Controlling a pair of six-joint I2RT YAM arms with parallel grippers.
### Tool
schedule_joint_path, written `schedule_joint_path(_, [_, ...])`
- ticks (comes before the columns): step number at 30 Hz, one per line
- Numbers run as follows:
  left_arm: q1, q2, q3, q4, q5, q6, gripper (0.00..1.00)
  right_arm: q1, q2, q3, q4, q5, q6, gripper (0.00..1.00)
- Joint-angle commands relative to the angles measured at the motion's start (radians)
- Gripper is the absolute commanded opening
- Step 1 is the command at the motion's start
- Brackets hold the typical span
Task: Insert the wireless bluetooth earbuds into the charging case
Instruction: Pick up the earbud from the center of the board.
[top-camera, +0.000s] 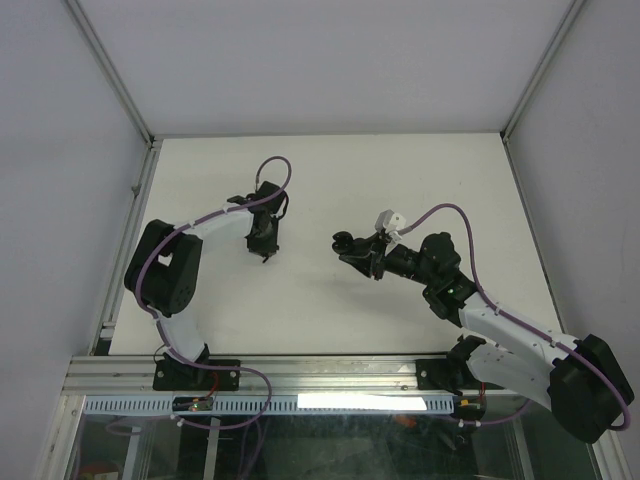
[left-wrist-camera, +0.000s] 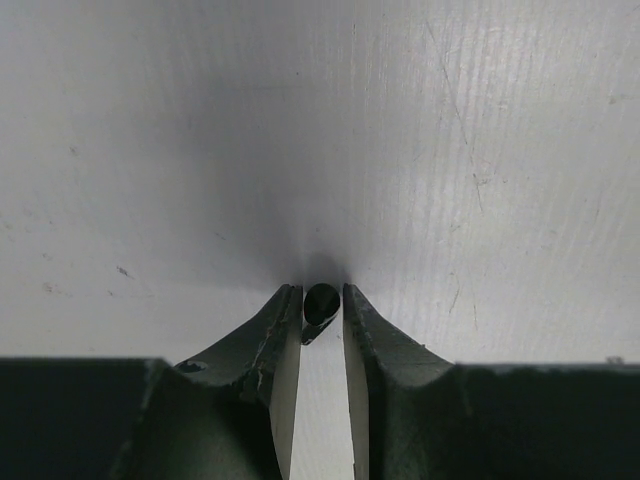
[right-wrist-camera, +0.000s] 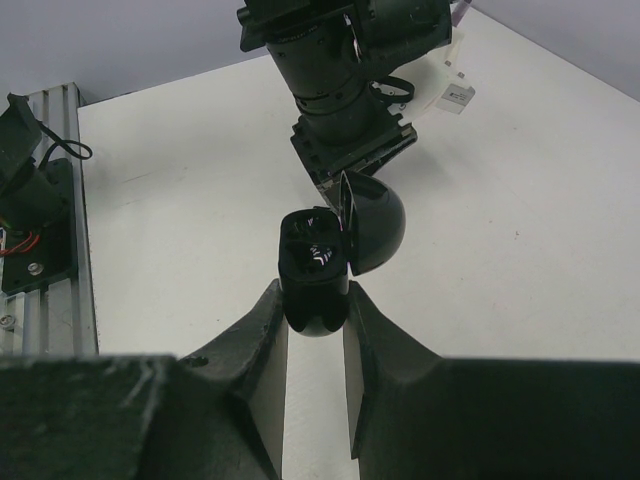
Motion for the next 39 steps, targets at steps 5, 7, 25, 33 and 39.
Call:
schedule_joint_path(5, [0.012,0.031,0.037,0.005,0.045,-0.001,0.07,-0.005,-0.015,0.009,0.03,0.009,0.012,0.0])
schedule_joint_path(7, [0.012,0.013,0.033,0.005,0.044,-0.007,0.01,-0.005,-0.016,0.009,0.03,0.009,0.011,0.0])
schedule_joint_path(25, [0.002,-0.477,0.023,0.268,0.347,0.031,0.0,-0.003,0.038,0.033,0.211,0.016,0.044,0.0])
schedule_joint_path(33, [-0.006,-0.669,-0.065,0.489,0.47,-0.059,0.01,-0.001,0.055,0.019,0.348,0.05,0.089,0.0])
schedule_joint_path(39, [-0.029,-0.751,-0.14,0.685,0.531,-0.142,0.01,0.015,0.081,0.018,0.45,0.112,0.113,0.0])
